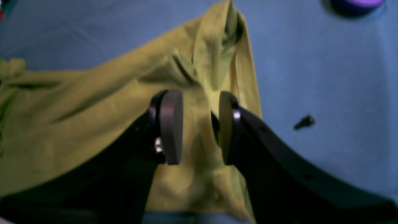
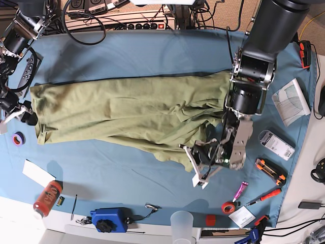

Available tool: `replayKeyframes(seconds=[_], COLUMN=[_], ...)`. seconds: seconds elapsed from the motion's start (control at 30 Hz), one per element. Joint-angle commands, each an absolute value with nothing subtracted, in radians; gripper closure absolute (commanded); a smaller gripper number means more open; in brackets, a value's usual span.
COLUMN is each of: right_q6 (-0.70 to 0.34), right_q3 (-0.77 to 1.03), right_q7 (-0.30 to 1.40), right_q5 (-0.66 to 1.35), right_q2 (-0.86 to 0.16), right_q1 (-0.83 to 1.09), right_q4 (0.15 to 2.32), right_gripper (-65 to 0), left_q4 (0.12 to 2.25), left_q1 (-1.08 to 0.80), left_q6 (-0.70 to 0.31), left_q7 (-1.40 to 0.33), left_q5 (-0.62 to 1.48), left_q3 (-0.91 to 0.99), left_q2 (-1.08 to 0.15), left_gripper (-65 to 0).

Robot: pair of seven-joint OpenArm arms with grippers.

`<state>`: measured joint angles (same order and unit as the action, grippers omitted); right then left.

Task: Layout the t-shirt on the table in an organized manner, then fold the t-shirt properly
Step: 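Lower the right gripper to the shirt's opposite end near the tape roll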

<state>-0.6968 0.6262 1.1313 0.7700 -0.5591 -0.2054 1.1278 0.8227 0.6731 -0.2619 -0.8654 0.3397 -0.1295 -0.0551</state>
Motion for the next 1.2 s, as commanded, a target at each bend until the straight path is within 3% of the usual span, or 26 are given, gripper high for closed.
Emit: replayKeyframes(seconds=[0.0, 0.13, 0.3, 0.53, 0.63, 0.7, 0.8, 0.97, 1.17], right_q6=[-0.698, -0.698, -0.698, -0.525, -0.519, -0.519, -0.518, -0.514, -0.419], right_q3=[0.631, 0.622, 0.524, 0.259, 0.185, 0.160, 0.158, 0.158, 0.158], right_q7=[1.090, 1.028, 0.985, 0.833, 0.831, 0.830, 0.824, 0.767, 0.773], right_q5=[0.771, 0.690, 0.551, 0.289, 0.213, 0.191, 0.174, 0.156, 0.157], right_q2=[-0.587, -0.587, -0.587, -0.576, -0.559, -0.547, -0.529, -0.524, -0.487], right_q1=[-0.242, -0.315, -0.407, -0.453, -0.466, -0.466, -0.466, -0.466, -0.509], right_q4=[1.144, 1.144, 1.144, 1.144, 1.144, 1.144, 1.144, 1.144, 1.117], right_gripper=[-20.1, -20.1, -20.1, -20.1, -20.2, -20.5, -26.3, -26.4, -26.2], left_q4=[0.852, 0.877, 0.880, 0.880, 0.880, 0.880, 0.880, 0.880, 0.880], left_q1=[0.737, 0.808, 0.890, 0.917, 0.917, 0.917, 0.917, 0.917, 0.917], left_q6=[-0.262, -0.266, -0.359, -0.432, -0.432, -0.432, -0.431, -0.432, -0.459], left_q7=[-0.869, -0.945, -1.072, -1.137, -1.137, -1.139, -1.138, -1.138, -1.138], left_q5=[0.347, 0.392, 0.469, 0.553, 0.562, 0.562, 0.563, 0.657, 0.779], left_q3=[-0.128, -0.128, -0.128, -0.128, -0.128, -0.128, -0.128, -0.128, -0.128], left_q2=[-0.053, -0.053, -0.054, -0.075, -0.107, -0.138, -0.189, -0.269, -0.292], left_gripper=[0.0, 0.0, 0.0, 0.0, 0.0, 0.0, 0.0, 0.0, 0.0])
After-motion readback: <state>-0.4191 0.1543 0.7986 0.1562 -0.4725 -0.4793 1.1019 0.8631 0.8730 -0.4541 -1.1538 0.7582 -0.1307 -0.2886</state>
